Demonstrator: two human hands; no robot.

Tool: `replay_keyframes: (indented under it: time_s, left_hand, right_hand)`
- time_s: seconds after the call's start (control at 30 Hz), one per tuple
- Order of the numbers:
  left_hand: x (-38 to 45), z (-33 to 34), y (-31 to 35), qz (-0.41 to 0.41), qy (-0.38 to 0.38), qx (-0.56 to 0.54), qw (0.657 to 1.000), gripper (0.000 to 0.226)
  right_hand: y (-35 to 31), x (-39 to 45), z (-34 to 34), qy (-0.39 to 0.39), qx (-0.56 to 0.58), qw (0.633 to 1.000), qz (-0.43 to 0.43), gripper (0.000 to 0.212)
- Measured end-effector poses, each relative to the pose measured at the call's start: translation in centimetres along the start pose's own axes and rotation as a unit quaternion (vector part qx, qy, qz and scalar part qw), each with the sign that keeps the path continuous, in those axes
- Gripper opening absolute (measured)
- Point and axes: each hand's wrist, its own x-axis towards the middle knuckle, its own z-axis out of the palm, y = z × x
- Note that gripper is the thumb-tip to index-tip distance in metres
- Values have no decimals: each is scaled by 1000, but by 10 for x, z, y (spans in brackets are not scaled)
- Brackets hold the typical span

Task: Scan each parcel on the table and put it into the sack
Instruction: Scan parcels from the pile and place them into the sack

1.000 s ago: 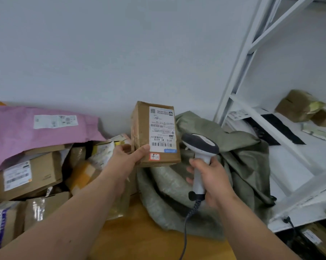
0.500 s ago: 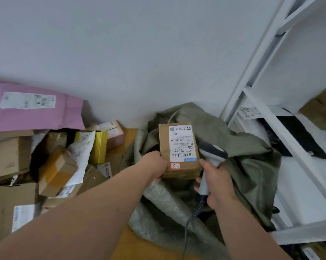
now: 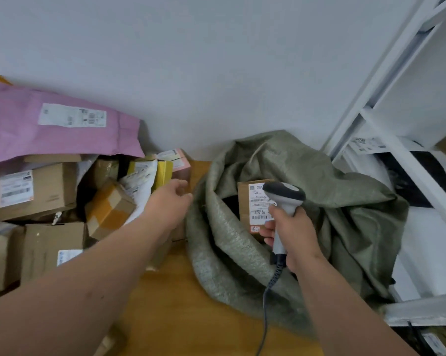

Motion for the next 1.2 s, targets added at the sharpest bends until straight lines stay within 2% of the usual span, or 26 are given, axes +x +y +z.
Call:
replay_keyframes:
  time_s: [0.13,0.33,0.43,0.53,0.63,0.73,0.9,1.0,1.07,1.13,1.2]
  left_hand:
    - [-14,-54,-39,-12,64,-14,998,43]
    - [-54,-125,-107,-32,98,-1,995,43]
    - [-72,-148,-145,-42,92,39,994,42]
    - [-90,-161,-183,-59,44,92,993,47]
    - [-109,-162,-211,-82,-35,130,987,61]
    - [-128,-152,-232,-83,-86,182,976,80]
    - [-150,-125,-253,-64,-146,320,934,114]
    - [-159,-110,-262,-53,-142,376,914,123]
    - [-162,-103,-266,-49,-116,389,913,121]
    - [-162,-97,-267,-52,-93,365,925,116]
    - [-161,-95,-266,-92,-79,297,947,118]
  right_hand:
    - [-5,-43,42,-65,-28,997,-18,8]
    - [27,-111,115,-151,-73,986,10,12]
    - [54,-138,147,-187,-99,977,22,10]
    - [82,-161,171,-203,-117,971,47,14]
    - [104,-178,184,-188,-121,973,51,18]
    - [115,-187,188,-144,-127,981,12,18]
    - [123,-188,180,-137,-124,982,-40,13]
    - [132,-187,171,-157,-138,977,-34,17]
    - [139,-188,165,-172,-148,974,-29,19]
    - [145,-188,159,-183,-155,971,-23,18]
    - [149,-188,152,-188,-163,968,-20,17]
